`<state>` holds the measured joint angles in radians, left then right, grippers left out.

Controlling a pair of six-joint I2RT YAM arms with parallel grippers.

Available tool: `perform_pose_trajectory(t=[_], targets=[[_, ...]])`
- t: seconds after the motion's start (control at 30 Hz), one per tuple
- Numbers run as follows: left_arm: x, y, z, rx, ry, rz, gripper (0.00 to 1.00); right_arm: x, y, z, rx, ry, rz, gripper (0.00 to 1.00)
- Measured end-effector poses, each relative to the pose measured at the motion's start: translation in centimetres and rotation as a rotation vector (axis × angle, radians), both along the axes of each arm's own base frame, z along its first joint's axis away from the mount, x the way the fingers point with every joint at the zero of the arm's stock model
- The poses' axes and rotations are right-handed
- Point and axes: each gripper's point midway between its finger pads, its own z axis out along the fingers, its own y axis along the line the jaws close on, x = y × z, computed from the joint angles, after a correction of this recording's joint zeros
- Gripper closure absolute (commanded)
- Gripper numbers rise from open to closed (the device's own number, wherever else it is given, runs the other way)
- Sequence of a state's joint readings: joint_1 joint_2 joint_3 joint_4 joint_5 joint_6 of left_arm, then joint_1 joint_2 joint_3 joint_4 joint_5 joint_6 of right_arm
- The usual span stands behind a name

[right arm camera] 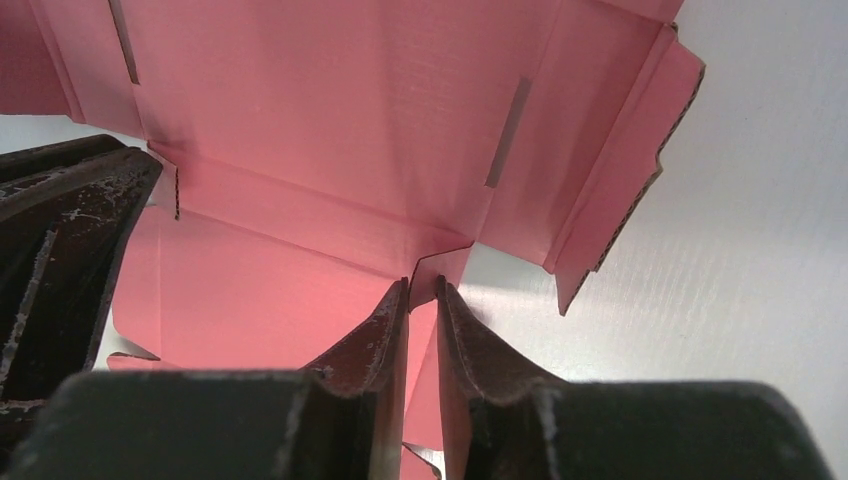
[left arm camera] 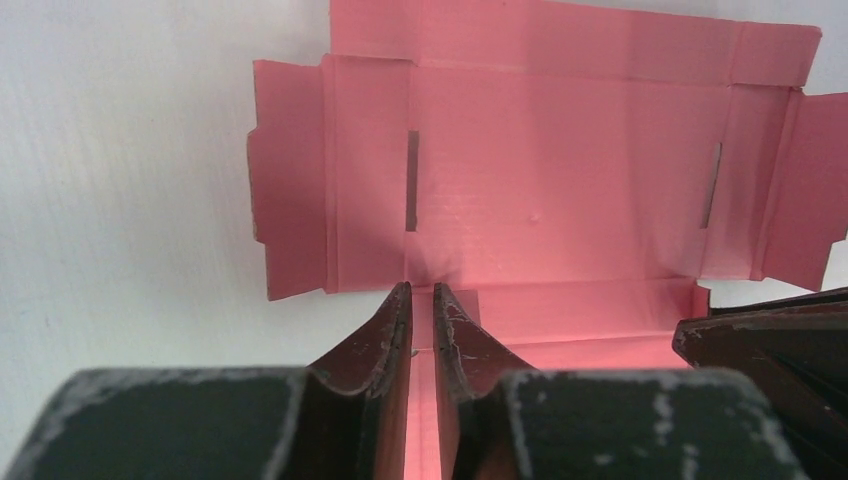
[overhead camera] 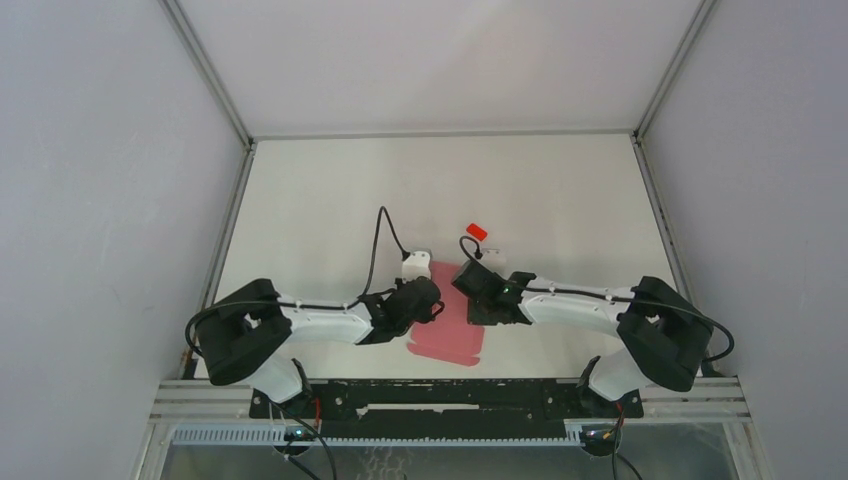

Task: Fold the paper box
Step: Fold the paper box at the center of the board.

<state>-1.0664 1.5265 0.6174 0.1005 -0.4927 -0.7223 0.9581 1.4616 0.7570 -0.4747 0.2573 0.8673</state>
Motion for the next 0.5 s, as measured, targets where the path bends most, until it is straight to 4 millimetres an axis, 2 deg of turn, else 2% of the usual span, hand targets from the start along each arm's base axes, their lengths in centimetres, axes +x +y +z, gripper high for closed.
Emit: perform_pose_trajectory(t=[0.5], targets=[[0.15, -0.54, -0.43, -0.004, 0.004, -0.005, 0.83, 0.39, 0.7, -0.56, -0.006, 0.005, 0.012, 0.76]])
